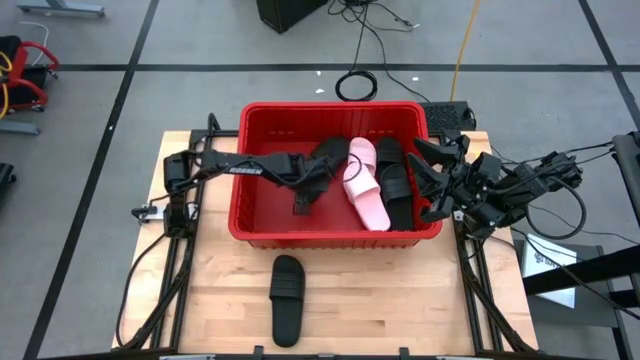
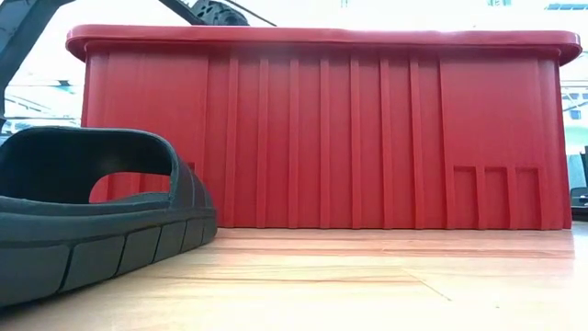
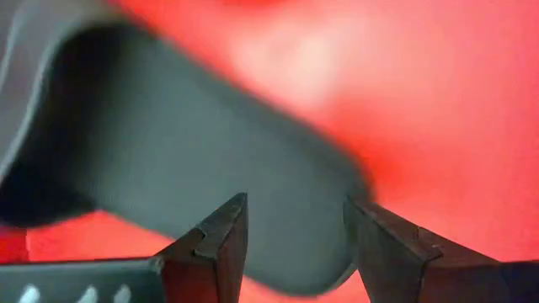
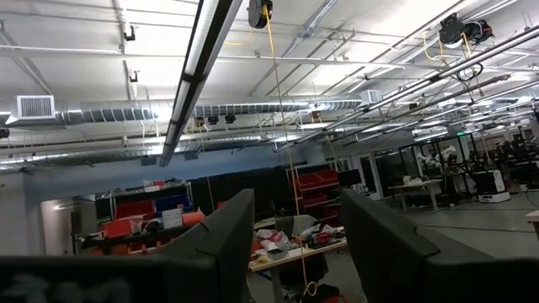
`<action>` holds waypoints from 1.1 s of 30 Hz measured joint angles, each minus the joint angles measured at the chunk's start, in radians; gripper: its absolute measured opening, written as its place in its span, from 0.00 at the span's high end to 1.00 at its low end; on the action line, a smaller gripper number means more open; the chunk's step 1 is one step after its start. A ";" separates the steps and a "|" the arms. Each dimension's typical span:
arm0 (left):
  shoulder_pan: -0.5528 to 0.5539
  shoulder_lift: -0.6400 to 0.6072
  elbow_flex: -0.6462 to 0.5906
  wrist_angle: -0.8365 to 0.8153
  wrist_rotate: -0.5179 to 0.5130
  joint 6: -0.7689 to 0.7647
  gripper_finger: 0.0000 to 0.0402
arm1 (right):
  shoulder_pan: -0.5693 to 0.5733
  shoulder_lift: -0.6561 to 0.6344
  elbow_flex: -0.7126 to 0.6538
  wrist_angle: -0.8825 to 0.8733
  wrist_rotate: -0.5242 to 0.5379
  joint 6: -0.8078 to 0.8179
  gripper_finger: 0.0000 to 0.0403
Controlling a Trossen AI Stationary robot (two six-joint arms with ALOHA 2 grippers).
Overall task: Pick and place slides into bin
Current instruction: Put the left black slide into the red bin
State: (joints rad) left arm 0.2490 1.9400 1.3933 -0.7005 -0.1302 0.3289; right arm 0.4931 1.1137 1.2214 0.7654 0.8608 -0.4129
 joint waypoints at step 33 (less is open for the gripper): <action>0.054 -0.005 -0.120 0.045 0.024 -0.183 0.54 | 0.000 0.000 0.000 -0.007 0.003 0.008 0.58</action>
State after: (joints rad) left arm 0.3030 1.9353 1.2732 -0.6556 -0.1062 0.1463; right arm 0.4927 1.1141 1.2213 0.7579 0.8633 -0.4049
